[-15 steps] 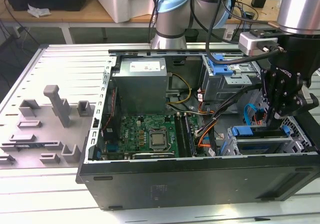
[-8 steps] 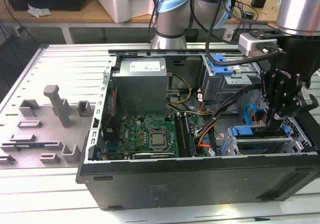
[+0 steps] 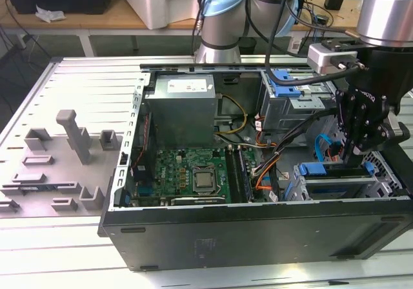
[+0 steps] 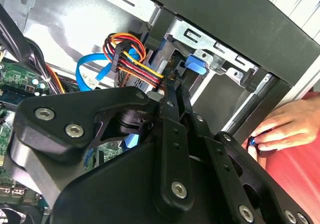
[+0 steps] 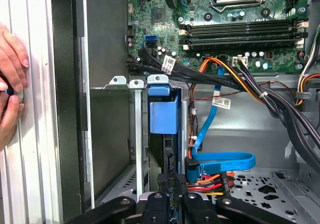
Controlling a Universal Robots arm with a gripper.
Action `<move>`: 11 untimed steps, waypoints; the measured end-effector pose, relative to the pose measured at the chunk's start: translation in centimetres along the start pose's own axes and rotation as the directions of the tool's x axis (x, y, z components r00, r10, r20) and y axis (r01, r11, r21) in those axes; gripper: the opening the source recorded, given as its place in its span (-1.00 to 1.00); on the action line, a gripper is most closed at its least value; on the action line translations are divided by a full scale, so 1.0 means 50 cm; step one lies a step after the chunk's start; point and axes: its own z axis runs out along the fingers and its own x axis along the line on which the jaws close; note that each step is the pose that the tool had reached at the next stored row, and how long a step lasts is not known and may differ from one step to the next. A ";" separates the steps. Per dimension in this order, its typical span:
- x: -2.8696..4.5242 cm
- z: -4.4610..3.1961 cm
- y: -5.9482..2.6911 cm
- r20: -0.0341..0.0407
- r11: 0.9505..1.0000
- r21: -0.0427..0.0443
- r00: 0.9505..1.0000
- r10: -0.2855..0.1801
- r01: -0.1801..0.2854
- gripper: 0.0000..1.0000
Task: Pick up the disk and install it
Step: 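Insert the first disk wire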
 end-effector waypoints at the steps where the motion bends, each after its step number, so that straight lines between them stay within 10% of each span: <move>1: 0.000 0.000 0.000 0.000 1.000 0.000 1.000 0.000 0.000 -0.66; 11: 0.002 -0.006 0.000 0.004 1.000 0.001 1.000 0.000 -0.001 -0.66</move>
